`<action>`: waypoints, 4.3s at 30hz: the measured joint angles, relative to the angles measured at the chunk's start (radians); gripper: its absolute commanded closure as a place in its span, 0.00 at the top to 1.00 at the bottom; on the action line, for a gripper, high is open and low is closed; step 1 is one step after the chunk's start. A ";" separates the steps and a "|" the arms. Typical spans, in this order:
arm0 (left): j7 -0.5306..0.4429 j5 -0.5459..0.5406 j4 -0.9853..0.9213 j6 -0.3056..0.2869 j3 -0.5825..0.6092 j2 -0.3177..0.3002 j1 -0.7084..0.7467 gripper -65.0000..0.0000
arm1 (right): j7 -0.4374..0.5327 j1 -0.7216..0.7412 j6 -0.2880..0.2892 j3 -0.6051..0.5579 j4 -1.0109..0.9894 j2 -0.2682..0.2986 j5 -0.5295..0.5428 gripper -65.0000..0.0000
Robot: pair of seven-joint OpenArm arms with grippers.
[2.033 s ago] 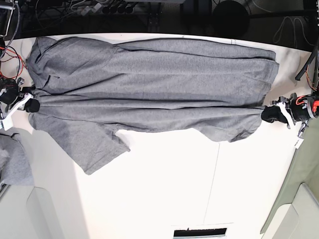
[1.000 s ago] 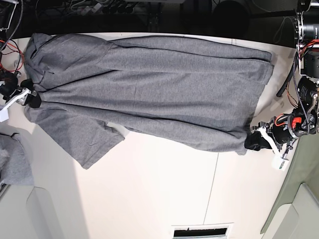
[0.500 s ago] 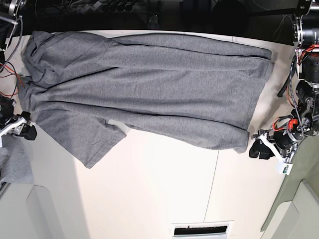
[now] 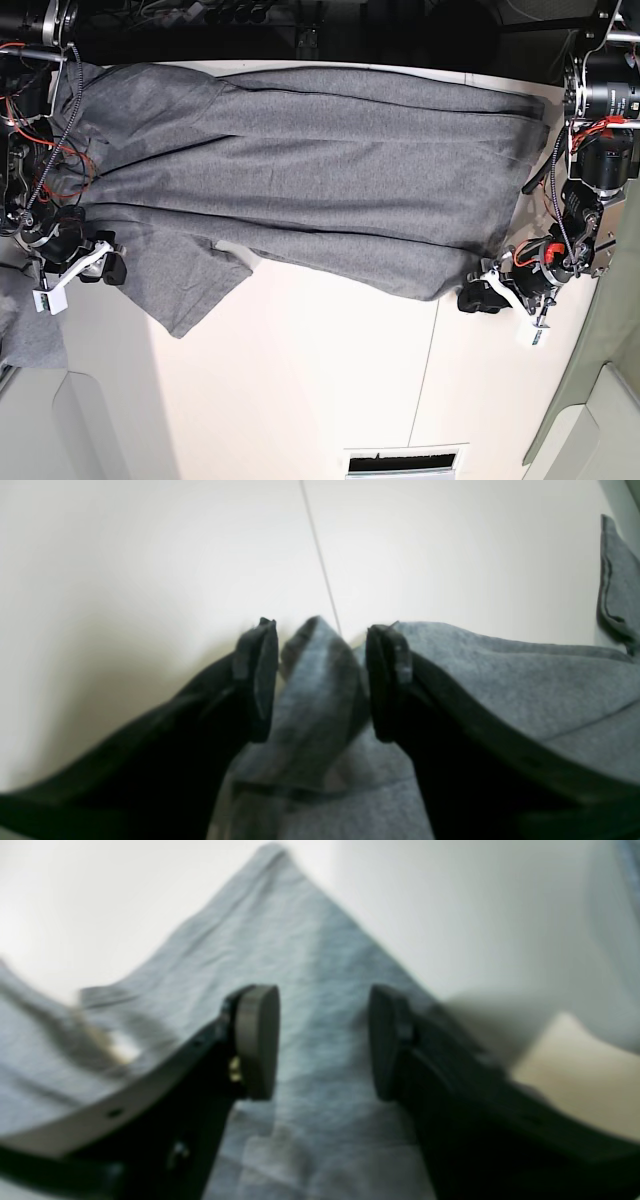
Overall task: Layout the t-shirt on the table in an organized manner, then fold the t-shirt properly
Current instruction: 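Grasp the side edge with both grippers and fold it over the shirt, then regrasp the folded edge with both grippers and pull it straight, then fold the shirt lengthwise again with both grippers into a long strip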
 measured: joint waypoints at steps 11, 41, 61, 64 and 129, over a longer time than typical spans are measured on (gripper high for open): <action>-0.014 0.122 -0.004 0.073 0.070 0.038 0.016 0.34 | 0.130 0.101 -0.072 0.000 -0.217 0.000 -0.096 0.45; 0.071 0.001 0.019 0.000 0.131 -0.022 0.011 0.00 | 0.288 0.194 0.082 -0.006 -0.510 0.003 -0.156 0.44; 0.222 -0.220 0.171 -0.004 0.133 -0.140 0.002 0.00 | 0.163 0.178 0.077 -0.010 -0.257 -0.042 -0.121 0.00; 0.321 -0.294 0.239 -0.004 0.133 -0.172 0.003 0.00 | 0.077 0.183 0.078 -0.010 -0.160 -0.038 -0.049 0.00; 0.649 -0.703 0.349 -0.007 0.137 -0.294 0.299 0.00 | -0.067 0.072 0.017 -0.045 -0.203 -0.034 0.110 0.29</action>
